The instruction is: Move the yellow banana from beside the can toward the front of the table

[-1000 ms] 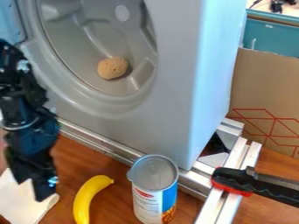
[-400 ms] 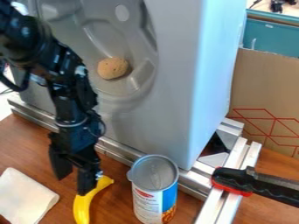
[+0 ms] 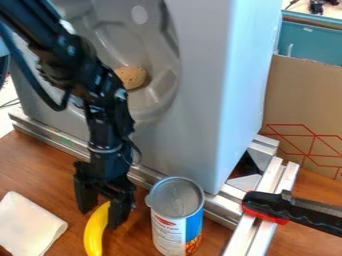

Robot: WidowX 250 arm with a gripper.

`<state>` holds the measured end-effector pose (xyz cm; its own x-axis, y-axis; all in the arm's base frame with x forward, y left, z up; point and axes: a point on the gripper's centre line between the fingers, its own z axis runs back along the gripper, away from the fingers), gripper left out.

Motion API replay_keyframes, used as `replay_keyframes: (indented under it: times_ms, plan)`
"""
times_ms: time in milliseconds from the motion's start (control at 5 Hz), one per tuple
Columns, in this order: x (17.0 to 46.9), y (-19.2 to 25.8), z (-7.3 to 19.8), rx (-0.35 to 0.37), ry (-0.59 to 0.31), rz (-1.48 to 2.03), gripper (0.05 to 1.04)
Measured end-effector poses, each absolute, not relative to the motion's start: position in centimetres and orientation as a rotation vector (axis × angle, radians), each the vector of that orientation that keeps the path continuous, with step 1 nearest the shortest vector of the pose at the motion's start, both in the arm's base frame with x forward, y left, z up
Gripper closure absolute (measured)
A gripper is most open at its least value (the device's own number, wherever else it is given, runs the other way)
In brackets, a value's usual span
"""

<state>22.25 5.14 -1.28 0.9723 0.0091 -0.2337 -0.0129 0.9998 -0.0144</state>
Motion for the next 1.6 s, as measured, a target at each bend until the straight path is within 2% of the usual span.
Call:
replay_keyframes:
  times_ms: [200,400,800,1000,1200,1400,1600]
  plan:
    - [21.8,5.7,-2.8,0.030,0.307,0.036,0.083]
    - [21.9,6.1,-3.4,0.058,0.337,0.026,0.154]
    - [20.7,5.2,-3.1,0.054,0.343,0.057,0.556]
    - [20.3,3.4,-0.8,0.013,0.233,0.155,0.556]
    - [18.9,3.2,0.9,0.024,0.180,0.286,0.556]
    - [18.0,4.2,0.4,0.020,0.162,0.507,0.556]
    - [16.8,4.2,-0.7,-0.047,0.195,0.689,0.556]
